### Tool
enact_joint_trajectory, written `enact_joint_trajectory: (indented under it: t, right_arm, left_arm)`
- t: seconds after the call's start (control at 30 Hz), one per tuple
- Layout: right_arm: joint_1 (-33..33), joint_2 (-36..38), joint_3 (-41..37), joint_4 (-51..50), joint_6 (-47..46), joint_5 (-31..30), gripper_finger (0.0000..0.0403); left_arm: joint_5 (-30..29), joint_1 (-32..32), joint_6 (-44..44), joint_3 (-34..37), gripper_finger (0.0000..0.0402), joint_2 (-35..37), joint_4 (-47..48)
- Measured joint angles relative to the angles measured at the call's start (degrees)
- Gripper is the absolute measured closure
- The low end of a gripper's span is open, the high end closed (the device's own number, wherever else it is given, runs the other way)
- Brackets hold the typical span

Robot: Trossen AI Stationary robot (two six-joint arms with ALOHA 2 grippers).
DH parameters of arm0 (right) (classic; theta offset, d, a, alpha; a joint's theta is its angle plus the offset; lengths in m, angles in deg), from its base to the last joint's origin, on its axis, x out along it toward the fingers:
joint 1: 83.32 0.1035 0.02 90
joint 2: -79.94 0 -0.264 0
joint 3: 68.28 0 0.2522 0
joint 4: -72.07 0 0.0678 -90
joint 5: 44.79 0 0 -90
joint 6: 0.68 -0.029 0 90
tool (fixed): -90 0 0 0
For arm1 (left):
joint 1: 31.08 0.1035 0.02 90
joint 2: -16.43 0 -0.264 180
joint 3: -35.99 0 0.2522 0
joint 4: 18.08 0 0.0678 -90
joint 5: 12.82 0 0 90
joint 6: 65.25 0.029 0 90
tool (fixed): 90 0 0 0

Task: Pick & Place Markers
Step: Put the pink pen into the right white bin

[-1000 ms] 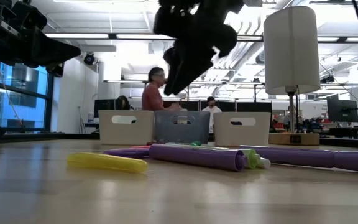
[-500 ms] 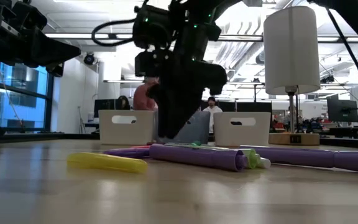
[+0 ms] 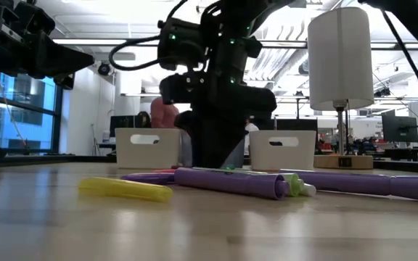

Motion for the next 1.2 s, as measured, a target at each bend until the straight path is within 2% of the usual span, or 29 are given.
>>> enact_joint_trajectory:
  t: [0.3, 0.8, 1.2]
  right_arm:
    - [0.1, 0.2, -0.7, 1.1, 0.0, -1.2, 0.0261]
    - [0.1, 0.1, -0.7, 1.6, -10.7, -5.7, 0.0371]
    - [0.1, -0.1, 1.7, 0.1, -15.7, -5.7, 0.0375]
  left_arm:
    - [0.0, 0.0, 0.0, 0.0, 0.0400, 0.0, 0.0]
    - [0.0, 0.0, 0.0, 0.0, 0.0400, 0.0, 0.0]
    - [0.0, 0.0, 0.0, 0.0, 0.0400, 0.0, 0.0]
